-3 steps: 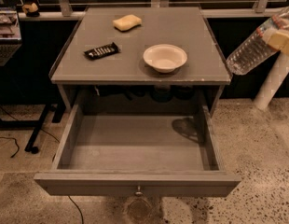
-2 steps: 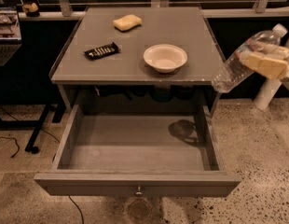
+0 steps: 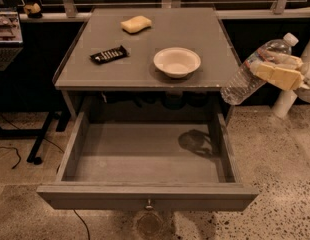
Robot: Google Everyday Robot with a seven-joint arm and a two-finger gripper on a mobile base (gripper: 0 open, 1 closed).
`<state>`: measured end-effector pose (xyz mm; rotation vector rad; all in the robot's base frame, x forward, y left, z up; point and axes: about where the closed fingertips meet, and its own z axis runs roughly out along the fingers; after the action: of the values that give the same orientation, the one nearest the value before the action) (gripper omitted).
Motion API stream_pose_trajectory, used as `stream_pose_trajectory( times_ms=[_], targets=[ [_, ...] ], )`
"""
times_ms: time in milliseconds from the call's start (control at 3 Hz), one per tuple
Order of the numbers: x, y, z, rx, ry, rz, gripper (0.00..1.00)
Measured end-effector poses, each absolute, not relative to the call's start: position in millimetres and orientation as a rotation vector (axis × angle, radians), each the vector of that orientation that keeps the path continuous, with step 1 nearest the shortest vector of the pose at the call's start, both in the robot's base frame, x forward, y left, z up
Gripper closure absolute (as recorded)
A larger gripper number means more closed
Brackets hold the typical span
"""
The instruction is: Place water bottle into top drawer
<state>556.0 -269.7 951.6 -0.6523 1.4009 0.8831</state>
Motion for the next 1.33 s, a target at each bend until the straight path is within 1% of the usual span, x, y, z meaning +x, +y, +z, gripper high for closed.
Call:
stream_pose_trajectory(
  times_ms=[333,667,1333],
  targets=[
    [551.2,-255.1,937.5,-0.649,1.406,0.91,1.0],
    [537.0,-221.1,902.9,-0.613,1.406,0.97,1.0],
    [529.6,-179.4,853.4,-0.625,1.427,0.956,1.0]
  ],
)
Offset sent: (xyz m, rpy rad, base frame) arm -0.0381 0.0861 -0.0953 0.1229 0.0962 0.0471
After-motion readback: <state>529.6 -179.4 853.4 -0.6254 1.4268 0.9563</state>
